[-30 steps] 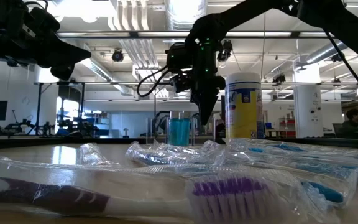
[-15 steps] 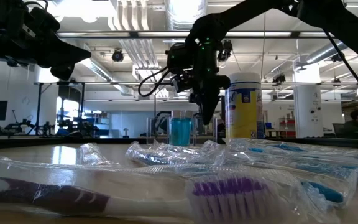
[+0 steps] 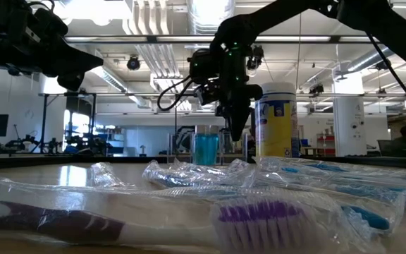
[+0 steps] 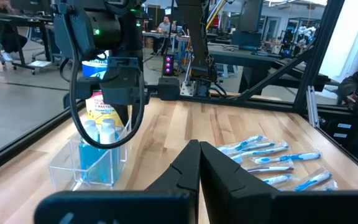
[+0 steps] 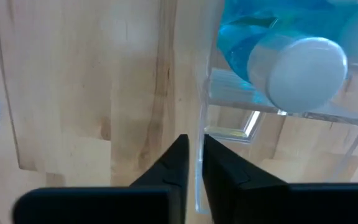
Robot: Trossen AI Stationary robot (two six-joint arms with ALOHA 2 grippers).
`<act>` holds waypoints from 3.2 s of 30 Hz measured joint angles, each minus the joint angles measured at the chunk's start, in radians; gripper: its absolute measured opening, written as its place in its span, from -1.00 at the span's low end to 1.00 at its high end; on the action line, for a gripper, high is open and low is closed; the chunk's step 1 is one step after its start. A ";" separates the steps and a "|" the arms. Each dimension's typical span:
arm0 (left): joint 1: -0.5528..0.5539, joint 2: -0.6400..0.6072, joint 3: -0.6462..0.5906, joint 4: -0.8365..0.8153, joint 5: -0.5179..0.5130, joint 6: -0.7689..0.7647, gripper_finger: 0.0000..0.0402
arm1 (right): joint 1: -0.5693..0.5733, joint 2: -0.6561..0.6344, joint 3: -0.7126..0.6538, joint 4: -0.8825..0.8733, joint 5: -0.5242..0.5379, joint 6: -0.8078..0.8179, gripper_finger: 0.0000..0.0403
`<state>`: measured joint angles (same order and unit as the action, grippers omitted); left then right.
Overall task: Pick & Place toothbrushing station
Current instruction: Adjust the transparent toothbrush holder, then put the blue toothbrush into the transparent toothbrush holder
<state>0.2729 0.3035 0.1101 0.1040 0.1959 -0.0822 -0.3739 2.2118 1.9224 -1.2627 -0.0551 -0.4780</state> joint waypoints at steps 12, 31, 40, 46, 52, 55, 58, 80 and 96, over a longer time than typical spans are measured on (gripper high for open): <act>0.000 0.000 0.000 0.000 0.000 0.005 -0.95 | 0.025 -0.076 0.160 -0.226 0.002 0.149 -0.30; 0.000 0.000 0.001 0.000 0.000 0.021 -0.95 | 0.471 -0.982 -0.780 0.569 0.233 0.768 -0.88; 0.000 0.000 0.003 0.000 0.000 -0.004 -0.95 | 0.614 -1.126 -1.251 0.977 0.276 0.982 -0.94; 0.000 0.000 0.003 0.000 0.000 -0.005 -0.95 | 0.617 -1.050 -1.351 1.034 0.224 1.132 -0.94; 0.000 0.000 0.009 0.001 0.001 -0.005 -0.95 | 0.616 -0.942 -1.286 1.053 0.089 1.206 -0.70; 0.000 0.000 0.009 0.000 0.000 -0.005 -0.95 | 0.610 -0.856 -1.190 0.940 0.080 1.260 -0.45; 0.000 0.000 0.003 0.000 0.000 -0.005 -0.95 | 0.605 -0.744 -1.075 0.776 0.081 1.306 -0.21; -0.001 0.001 0.000 -0.016 0.002 -0.004 -0.95 | 0.603 -0.402 -0.778 0.451 0.086 1.252 -0.13; -0.001 0.001 0.000 -0.015 0.004 -0.004 -0.95 | 0.603 -0.493 -0.843 0.506 0.050 1.238 -0.14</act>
<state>0.2722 0.3046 0.1101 0.0891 0.1997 -0.0864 0.2291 1.7187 1.0791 -0.7566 -0.0048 0.7597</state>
